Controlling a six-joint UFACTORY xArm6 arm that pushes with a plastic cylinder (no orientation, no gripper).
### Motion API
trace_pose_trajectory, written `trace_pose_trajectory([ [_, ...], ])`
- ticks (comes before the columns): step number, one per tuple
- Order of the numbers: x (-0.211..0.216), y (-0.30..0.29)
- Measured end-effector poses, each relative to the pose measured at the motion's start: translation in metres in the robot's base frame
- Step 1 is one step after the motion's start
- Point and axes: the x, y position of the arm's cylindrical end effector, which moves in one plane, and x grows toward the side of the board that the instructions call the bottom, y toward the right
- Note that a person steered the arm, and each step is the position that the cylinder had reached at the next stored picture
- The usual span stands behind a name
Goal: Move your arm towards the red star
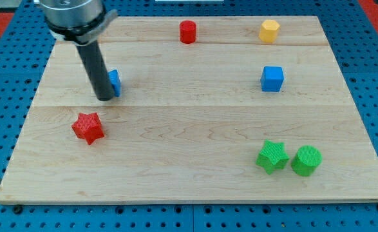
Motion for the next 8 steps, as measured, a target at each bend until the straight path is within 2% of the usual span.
trace_pose_trajectory([
  [1, 0.000, 0.041],
  [2, -0.012, 0.034],
  [3, -0.035, 0.020],
  [4, -0.039, -0.041],
  [5, -0.054, -0.038],
  [7, -0.058, 0.025],
  [8, -0.058, 0.028],
])
